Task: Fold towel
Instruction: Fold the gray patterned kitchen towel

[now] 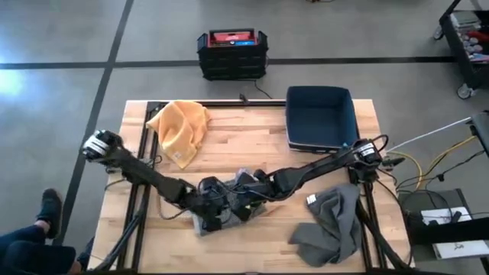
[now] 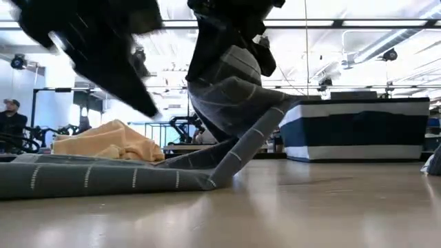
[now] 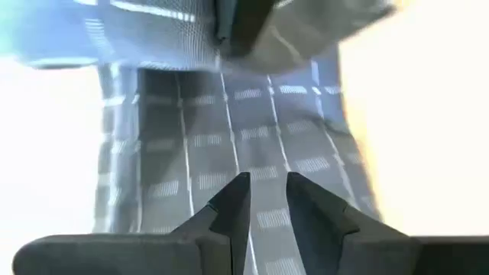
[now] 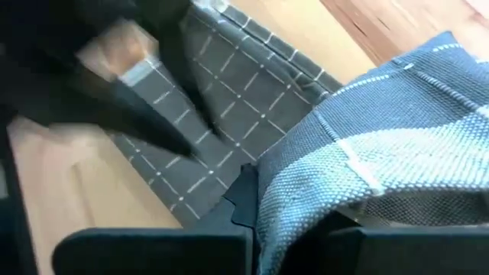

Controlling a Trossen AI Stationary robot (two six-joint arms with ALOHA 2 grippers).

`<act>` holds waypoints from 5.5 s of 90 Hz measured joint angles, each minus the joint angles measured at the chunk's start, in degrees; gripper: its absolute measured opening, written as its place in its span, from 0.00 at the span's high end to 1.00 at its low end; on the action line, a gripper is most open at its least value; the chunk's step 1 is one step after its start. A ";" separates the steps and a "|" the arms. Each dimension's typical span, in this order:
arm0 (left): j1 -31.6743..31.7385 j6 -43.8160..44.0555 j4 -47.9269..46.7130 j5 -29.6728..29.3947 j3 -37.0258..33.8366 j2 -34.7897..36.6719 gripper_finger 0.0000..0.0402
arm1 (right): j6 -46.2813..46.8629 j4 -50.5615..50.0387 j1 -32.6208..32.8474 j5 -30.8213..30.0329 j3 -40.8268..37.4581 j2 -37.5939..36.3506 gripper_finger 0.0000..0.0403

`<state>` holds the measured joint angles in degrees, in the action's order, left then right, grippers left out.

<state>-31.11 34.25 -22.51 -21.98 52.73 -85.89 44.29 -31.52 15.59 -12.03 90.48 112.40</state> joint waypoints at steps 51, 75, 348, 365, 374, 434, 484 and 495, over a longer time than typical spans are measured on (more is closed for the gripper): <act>-16.30 26.30 21.07 -10.01 -24.60 2.69 0.82 | -0.85 16.40 -0.27 1.83 0.00 5.14 1.00; -16.27 26.33 21.45 -10.24 -25.00 0.66 0.82 | -1.45 26.35 -0.55 6.49 5.09 12.98 1.00; -19.03 24.70 21.33 -16.22 -22.25 10.40 0.82 | -39.53 -6.46 2.74 12.10 17.99 16.99 0.70; -18.73 24.72 23.44 -15.73 -22.68 5.28 0.82 | -40.65 6.00 3.91 12.08 8.89 16.81 0.74; -18.75 25.36 23.58 -12.32 -22.69 1.41 0.82 | -38.84 9.61 3.90 11.70 3.97 16.69 0.76; -19.34 27.46 23.90 -9.68 -21.74 3.71 0.82 | -41.48 14.18 2.10 9.78 -8.58 -0.77 0.92; -18.16 26.72 24.18 -11.55 -21.55 4.39 0.82 | -33.07 11.44 -1.03 -4.41 -19.06 2.55 1.00; -18.16 26.72 24.23 -11.54 -21.51 4.39 0.82 | -26.32 -0.60 -1.11 -8.26 -19.23 1.50 1.00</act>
<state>-49.28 60.97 1.72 -33.52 31.22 -81.49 17.97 -32.12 14.48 -20.29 71.24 113.90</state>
